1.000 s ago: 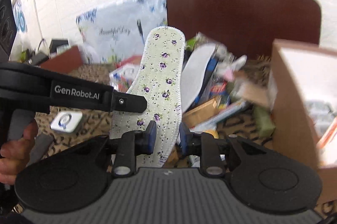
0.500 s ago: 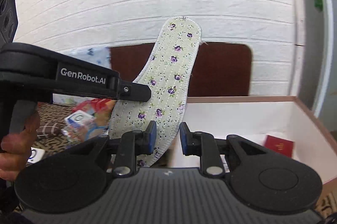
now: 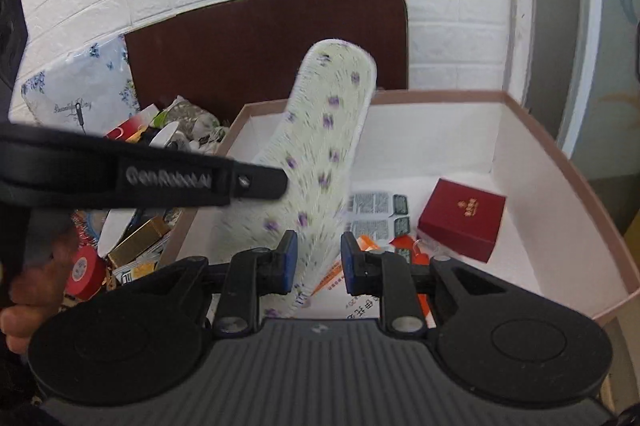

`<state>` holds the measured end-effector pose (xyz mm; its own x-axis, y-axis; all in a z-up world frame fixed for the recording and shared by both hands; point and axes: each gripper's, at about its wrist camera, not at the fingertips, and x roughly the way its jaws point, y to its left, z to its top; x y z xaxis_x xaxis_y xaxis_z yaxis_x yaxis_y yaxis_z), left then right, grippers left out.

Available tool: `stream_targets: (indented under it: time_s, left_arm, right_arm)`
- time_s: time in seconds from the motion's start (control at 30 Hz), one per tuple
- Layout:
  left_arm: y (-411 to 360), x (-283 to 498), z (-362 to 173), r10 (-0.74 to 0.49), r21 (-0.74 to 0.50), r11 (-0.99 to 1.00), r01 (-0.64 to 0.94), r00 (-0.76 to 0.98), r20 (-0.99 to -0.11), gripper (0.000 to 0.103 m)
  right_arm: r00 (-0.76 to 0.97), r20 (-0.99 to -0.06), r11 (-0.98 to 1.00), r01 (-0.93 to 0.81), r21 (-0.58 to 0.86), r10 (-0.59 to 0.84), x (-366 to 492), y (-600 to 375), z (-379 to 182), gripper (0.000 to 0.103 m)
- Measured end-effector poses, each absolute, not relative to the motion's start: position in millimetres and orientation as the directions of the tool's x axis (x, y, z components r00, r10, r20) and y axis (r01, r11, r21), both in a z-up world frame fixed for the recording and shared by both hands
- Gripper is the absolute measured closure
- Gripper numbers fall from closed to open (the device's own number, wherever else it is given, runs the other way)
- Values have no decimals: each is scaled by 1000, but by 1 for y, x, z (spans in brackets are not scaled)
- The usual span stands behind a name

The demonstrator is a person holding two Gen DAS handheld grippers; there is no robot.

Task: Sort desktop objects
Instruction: 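Lift the floral insole with both tools and carry it to the white box, then lower the insole into the white box and open both tools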

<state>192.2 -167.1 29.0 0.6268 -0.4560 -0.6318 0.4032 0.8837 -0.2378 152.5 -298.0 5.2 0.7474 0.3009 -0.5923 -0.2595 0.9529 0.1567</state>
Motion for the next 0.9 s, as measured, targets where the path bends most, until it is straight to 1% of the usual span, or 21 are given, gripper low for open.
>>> stream_targets:
  time_s: [0.07,0.17,0.37,0.43,0.5,0.53,0.57,0.6,0.63,0.67,0.7,0.73,0.77,0.87,0.9]
  left_arm:
    - [-171,197,20,-437,-219,891,399,618,-654,101]
    - [-170,205,12,-422,-223,898,378,604,-677,102]
    - [-168,208,10,-418,-211,898,386,600,-683,101]
    - [-170,208,10,-415,-198,898,394,604,-681,99]
    - [-170,208,9,-418,-193,895,402,604,-678,92]
    - [-171,208,10,-422,-194,892,408,604,-676,90]
    - [-172,208,10,-428,-193,889,415,603,-673,82]
    - [-173,207,12,-435,-191,884,426,604,-668,71]
    - [-175,205,13,-441,-184,880,439,608,-660,64]
    - [-177,203,15,-445,-171,875,453,614,-652,53]
    - [-180,201,16,-441,-151,874,462,625,-644,40]
    - [-183,198,17,-425,-120,878,462,643,-637,30]
    - [-186,194,18,-402,-86,887,455,666,-628,19]
    - [-190,189,20,-379,-30,890,455,701,-605,17]
    - [-190,189,20,-379,-29,889,457,698,-607,17]
  right_arm:
    - [729,-612,949,-278,146,307,154,-292,6,81]
    - [705,-650,952,-288,105,285,161,-283,4,81]
    - [685,-683,960,-267,87,253,173,-285,-5,80]
    - [676,-698,962,-263,70,236,177,-285,-9,80]
    - [668,-710,964,-259,58,222,179,-285,-12,79]
    - [662,-717,965,-258,54,217,179,-286,-14,77]
    - [658,-723,966,-254,47,209,180,-286,-15,73]
    - [658,-726,968,-249,39,198,180,-286,-16,62]
    - [662,-726,969,-244,29,188,180,-286,-16,52]
    - [664,-726,970,-242,19,179,180,-287,-16,52]
    - [665,-727,971,-238,12,172,180,-287,-17,52]
    - [665,-727,972,-235,9,168,180,-288,-17,51]
    - [664,-729,973,-231,8,164,180,-289,-17,50]
    - [666,-730,975,-221,6,155,180,-291,-17,46]
    - [668,-728,976,-218,4,152,179,-292,-17,42]
